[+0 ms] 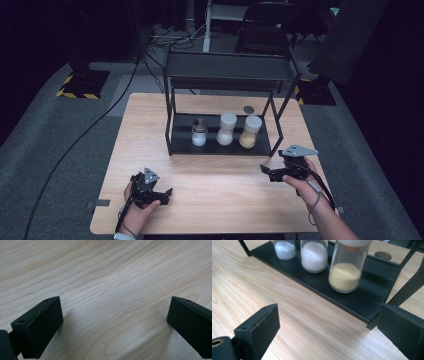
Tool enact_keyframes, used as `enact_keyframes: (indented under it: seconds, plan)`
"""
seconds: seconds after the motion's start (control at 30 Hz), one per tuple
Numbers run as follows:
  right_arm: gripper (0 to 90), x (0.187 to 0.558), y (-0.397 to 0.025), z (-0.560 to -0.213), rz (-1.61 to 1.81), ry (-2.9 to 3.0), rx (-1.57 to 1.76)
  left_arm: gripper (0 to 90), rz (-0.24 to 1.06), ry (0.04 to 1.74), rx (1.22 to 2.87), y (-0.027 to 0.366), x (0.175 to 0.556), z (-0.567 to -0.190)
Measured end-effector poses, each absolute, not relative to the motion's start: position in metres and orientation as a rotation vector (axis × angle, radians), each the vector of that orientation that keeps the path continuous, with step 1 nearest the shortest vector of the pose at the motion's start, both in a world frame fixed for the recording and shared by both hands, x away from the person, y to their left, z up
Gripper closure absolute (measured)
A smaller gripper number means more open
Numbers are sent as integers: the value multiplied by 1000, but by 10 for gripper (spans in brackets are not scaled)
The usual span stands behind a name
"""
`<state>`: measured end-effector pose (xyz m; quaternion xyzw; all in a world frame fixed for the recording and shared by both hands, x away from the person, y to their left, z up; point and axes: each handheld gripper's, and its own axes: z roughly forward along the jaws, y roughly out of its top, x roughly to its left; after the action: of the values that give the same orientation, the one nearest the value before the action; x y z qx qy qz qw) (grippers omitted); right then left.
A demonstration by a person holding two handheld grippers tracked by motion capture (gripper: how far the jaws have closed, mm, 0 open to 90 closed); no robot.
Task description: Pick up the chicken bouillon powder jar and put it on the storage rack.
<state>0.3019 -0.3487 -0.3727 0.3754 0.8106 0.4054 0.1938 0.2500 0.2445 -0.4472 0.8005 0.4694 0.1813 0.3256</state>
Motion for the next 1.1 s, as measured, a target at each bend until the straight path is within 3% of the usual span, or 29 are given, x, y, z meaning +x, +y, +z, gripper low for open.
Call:
enact_keyframes:
  seconds: [1.1]
  plan:
    - [41,299,-343,-422,1042,2352,1076,6,477,1233,2097,244,250,-447]
